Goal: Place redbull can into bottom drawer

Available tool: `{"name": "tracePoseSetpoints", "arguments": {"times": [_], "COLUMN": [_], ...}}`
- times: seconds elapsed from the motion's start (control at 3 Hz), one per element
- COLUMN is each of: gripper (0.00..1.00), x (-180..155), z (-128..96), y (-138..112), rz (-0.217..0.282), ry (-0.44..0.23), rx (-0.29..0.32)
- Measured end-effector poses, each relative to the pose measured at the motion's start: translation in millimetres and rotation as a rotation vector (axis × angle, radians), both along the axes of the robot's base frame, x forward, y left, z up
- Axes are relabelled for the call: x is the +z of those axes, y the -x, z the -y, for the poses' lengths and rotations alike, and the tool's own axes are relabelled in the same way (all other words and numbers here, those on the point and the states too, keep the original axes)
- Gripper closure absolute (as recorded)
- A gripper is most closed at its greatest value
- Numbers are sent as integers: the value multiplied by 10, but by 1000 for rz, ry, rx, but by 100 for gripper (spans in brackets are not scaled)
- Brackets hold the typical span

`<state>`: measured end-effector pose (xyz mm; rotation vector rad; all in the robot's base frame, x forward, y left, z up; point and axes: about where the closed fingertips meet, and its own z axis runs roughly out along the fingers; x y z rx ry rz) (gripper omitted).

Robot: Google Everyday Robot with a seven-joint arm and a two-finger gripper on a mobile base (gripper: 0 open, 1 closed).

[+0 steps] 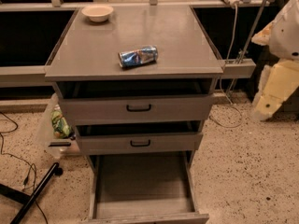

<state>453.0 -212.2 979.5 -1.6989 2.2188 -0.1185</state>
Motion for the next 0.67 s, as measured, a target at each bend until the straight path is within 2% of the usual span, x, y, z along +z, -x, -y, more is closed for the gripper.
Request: {"name": "tracePoseSetpoints", "arguments": {"times": [0.33,0.67], "gripper": [0,0], "x": [12,-128], "z": [-240,-591], "y": [-484,-1074], "rz": [60,56], "ry": [3,-22], "rx": [29,85]}}
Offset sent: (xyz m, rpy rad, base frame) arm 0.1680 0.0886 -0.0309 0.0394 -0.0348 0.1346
